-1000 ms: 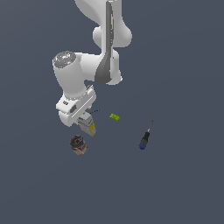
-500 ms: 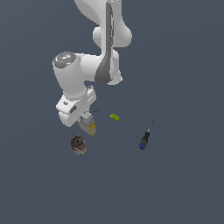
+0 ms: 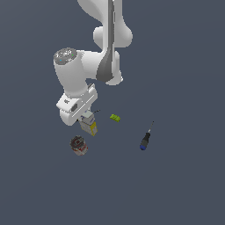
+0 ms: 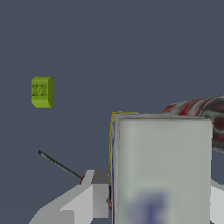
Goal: Pick up a designated object from a clutter of objects.
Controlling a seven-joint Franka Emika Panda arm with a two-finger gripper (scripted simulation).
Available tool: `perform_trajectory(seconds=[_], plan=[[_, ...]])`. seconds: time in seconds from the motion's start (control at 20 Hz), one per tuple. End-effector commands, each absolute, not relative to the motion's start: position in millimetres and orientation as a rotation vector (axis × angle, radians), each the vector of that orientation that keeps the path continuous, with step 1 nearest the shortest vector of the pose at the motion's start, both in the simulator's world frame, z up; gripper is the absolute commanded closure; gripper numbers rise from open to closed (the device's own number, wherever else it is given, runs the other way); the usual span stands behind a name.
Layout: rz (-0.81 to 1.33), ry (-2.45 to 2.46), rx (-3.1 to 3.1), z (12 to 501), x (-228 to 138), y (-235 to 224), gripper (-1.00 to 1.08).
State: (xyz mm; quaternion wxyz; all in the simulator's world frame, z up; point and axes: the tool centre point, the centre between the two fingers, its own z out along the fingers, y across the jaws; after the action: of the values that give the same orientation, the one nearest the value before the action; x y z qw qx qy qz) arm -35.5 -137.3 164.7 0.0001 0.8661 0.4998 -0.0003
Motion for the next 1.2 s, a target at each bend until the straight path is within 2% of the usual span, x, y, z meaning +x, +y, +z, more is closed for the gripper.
perform_trajectory(seconds=[0.0, 0.4, 1.15], plan=[[0.0, 1.57, 2.72, 175, -35, -133, 1.08], [-0.002, 1.568, 2.719, 232, -35, -106, 1.08], [-0.003, 1.569, 2.719, 383, -32, -36, 1.08]])
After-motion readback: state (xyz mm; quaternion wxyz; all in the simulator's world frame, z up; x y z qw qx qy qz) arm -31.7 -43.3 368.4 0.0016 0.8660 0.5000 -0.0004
